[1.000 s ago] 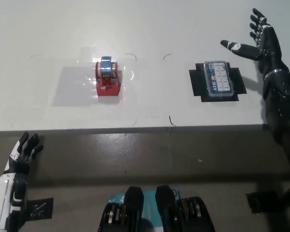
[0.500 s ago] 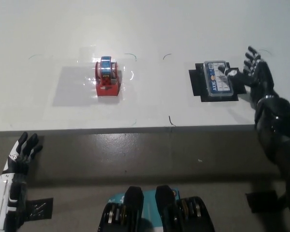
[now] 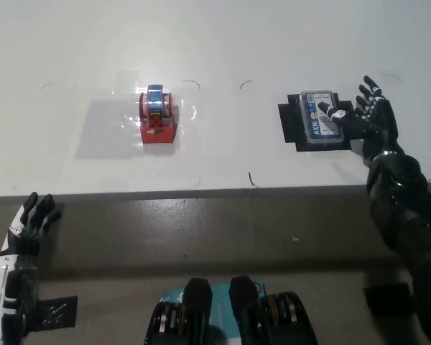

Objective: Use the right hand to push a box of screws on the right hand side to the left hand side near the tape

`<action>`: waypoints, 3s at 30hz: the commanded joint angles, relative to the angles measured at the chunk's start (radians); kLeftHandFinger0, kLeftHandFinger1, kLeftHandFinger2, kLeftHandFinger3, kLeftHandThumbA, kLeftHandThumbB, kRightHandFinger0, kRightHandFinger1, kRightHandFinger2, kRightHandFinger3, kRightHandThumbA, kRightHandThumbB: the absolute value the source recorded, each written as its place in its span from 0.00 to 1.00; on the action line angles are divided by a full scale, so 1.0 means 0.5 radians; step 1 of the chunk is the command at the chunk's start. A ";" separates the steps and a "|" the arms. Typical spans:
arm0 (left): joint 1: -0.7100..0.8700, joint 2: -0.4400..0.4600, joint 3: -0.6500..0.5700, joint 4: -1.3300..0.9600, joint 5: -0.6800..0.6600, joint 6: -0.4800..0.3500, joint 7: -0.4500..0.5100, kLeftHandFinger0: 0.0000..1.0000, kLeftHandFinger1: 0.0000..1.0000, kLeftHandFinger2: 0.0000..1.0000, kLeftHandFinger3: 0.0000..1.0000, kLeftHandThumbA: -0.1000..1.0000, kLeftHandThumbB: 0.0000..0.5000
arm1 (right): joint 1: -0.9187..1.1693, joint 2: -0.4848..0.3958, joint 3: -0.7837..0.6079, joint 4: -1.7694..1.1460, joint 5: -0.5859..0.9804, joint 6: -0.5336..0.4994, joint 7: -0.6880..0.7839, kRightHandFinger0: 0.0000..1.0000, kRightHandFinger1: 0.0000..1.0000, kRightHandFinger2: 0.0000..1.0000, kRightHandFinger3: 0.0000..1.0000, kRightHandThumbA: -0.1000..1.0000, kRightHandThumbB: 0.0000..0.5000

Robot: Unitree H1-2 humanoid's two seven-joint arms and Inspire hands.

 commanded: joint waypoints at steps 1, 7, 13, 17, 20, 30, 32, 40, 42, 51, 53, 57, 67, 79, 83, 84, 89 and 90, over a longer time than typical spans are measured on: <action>-0.029 0.062 0.019 -0.060 -0.027 -0.034 -0.016 1.00 1.00 1.00 1.00 1.00 0.23 | 0.010 0.113 0.005 0.011 0.043 0.045 0.032 1.00 1.00 1.00 1.00 0.97 0.29; -0.039 0.054 0.011 -0.042 -0.020 -0.042 -0.010 1.00 1.00 1.00 1.00 1.00 0.24 | 0.004 0.199 0.012 0.005 0.055 0.018 0.065 1.00 1.00 1.00 1.00 1.00 0.32; -0.049 0.064 0.028 -0.058 0.000 -0.021 0.000 1.00 1.00 1.00 1.00 1.00 0.22 | -0.003 0.320 0.075 0.003 0.017 -0.022 0.085 1.00 1.00 1.00 1.00 1.00 0.30; -0.051 0.070 0.031 -0.060 0.007 -0.018 0.001 1.00 1.00 1.00 1.00 1.00 0.21 | -0.011 0.380 0.102 0.002 0.017 -0.033 0.091 1.00 1.00 1.00 1.00 1.00 0.28; -0.063 0.069 0.026 -0.052 0.006 -0.019 0.004 1.00 1.00 1.00 1.00 1.00 0.22 | -0.020 0.410 0.102 0.000 0.032 -0.046 0.077 1.00 1.00 1.00 1.00 1.00 0.25; -0.058 0.087 0.014 -0.065 -0.039 -0.033 -0.014 1.00 1.00 1.00 1.00 1.00 0.22 | -0.059 0.538 0.012 -0.006 0.137 -0.046 0.073 1.00 1.00 1.00 1.00 1.00 0.22; -0.059 0.085 0.011 -0.057 -0.042 -0.037 -0.014 1.00 1.00 1.00 1.00 1.00 0.21 | -0.066 0.552 0.021 -0.004 0.133 -0.024 0.110 1.00 1.00 1.00 1.00 1.00 0.33; -0.047 0.095 0.017 -0.068 -0.040 -0.046 -0.016 1.00 1.00 1.00 1.00 1.00 0.18 | -0.095 0.622 0.017 -0.005 0.166 0.020 0.134 1.00 1.00 1.00 1.00 1.00 0.50; -0.049 0.095 0.013 -0.080 -0.046 -0.027 -0.015 1.00 1.00 1.00 1.00 1.00 0.19 | -0.107 0.643 -0.018 -0.004 0.209 0.023 0.126 1.00 1.00 1.00 1.00 1.00 0.48; -0.051 0.092 0.014 -0.090 -0.022 -0.019 -0.006 1.00 1.00 1.00 1.00 1.00 0.24 | -0.155 0.746 -0.106 0.000 0.283 0.014 -0.012 1.00 1.00 1.00 1.00 1.00 0.49; -0.058 0.099 0.012 -0.093 -0.036 -0.021 -0.012 1.00 1.00 1.00 1.00 1.00 0.23 | -0.185 0.777 -0.216 -0.002 0.386 0.033 0.000 1.00 1.00 1.00 1.00 1.00 0.49; -0.066 0.110 0.006 -0.095 -0.054 -0.024 -0.022 1.00 1.00 1.00 1.00 1.00 0.21 | -0.237 0.835 -0.388 -0.006 0.494 -0.007 -0.090 1.00 1.00 1.00 1.00 1.00 0.39; -0.077 0.128 0.028 -0.085 -0.043 -0.024 -0.012 1.00 1.00 1.00 1.00 1.00 0.25 | -0.310 0.896 -0.642 0.003 0.664 0.028 -0.115 1.00 1.00 1.00 1.00 1.00 0.32; -0.088 0.131 0.020 -0.080 -0.063 -0.040 -0.010 1.00 1.00 1.00 1.00 1.00 0.19 | -0.339 0.900 -0.767 0.010 0.774 0.055 -0.160 1.00 1.00 1.00 1.00 1.00 0.34; -0.085 0.127 0.021 -0.085 -0.049 -0.038 -0.006 1.00 1.00 1.00 1.00 1.00 0.20 | -0.315 0.885 -0.554 -0.014 0.567 -0.113 -0.207 1.00 1.00 1.00 1.00 1.00 0.27; -0.080 0.132 0.025 -0.089 -0.051 -0.037 -0.007 1.00 1.00 1.00 1.00 1.00 0.19 | -0.302 0.868 -0.481 -0.034 0.512 -0.204 -0.205 1.00 1.00 1.00 1.00 1.00 0.26; -0.069 0.144 0.043 -0.081 -0.046 -0.031 -0.002 1.00 1.00 1.00 1.00 1.00 0.16 | -0.229 0.778 -0.273 -0.293 0.352 -0.282 -0.220 1.00 1.00 1.00 1.00 1.00 0.39; -0.073 0.146 0.043 -0.072 -0.054 -0.037 -0.005 1.00 1.00 1.00 1.00 1.00 0.16 | -0.207 0.765 -0.247 -0.367 0.328 -0.282 -0.223 1.00 1.00 1.00 1.00 1.00 0.39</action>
